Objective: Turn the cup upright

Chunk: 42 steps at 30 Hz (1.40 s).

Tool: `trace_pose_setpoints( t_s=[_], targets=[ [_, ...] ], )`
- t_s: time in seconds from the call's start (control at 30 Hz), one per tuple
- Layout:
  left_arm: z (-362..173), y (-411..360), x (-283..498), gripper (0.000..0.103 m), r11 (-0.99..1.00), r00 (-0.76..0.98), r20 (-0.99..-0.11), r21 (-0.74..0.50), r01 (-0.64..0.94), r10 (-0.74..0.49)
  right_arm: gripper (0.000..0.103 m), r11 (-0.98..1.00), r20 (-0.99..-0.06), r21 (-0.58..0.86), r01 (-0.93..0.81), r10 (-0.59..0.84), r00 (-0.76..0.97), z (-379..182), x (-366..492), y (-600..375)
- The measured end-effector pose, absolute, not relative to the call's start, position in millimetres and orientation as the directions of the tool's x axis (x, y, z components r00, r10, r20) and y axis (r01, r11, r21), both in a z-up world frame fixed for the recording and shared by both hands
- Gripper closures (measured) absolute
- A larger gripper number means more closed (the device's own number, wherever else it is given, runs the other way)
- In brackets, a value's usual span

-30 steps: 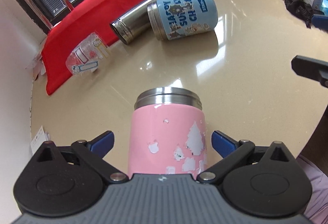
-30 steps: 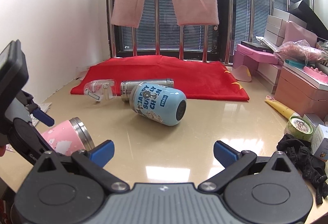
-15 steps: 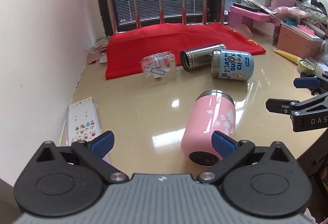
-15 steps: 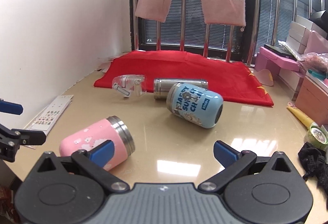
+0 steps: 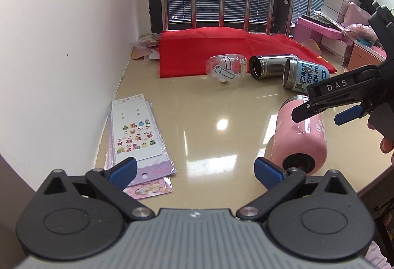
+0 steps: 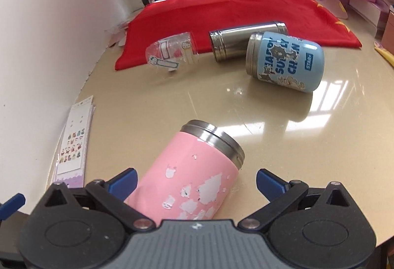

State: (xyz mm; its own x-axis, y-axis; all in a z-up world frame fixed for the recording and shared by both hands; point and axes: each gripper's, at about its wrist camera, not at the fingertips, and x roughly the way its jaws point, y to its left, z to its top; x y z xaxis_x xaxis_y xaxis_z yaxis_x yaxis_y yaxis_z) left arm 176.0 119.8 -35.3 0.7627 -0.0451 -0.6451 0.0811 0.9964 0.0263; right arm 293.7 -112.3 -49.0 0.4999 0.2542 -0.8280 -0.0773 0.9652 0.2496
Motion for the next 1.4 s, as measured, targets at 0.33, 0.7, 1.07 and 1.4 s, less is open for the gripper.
trace_pose_setpoints(
  t_s=[0.33,0.7,1.07,1.4],
  targets=[
    [-38.0,122.9,180.9,0.0,0.991,0.763,-0.643,0.045,0.124,-0.066,0.002,0.928,-0.872,0.358,0.105,0.292,0.393,-81.6,320.8,-103.4],
    [-41.7,128.9,174.8,0.0,0.995,0.757,-0.651,0.021,0.097,-0.06,0.011,0.948,-0.899,0.239,-0.211,0.298,0.322,-76.2,323.3,-80.6],
    [-43.5,107.0,173.4,0.0,0.994,0.753,-0.655,0.017,0.105,-0.068,0.011,0.894,-0.944,0.022,-0.448,0.166,0.285,-71.2,305.4,-99.9],
    [-43.7,102.7,176.1,0.0,0.994,0.748,-0.661,0.027,0.107,-0.062,0.003,0.932,-0.928,0.084,-0.354,0.203,0.314,-67.0,307.2,-110.5]
  ],
)
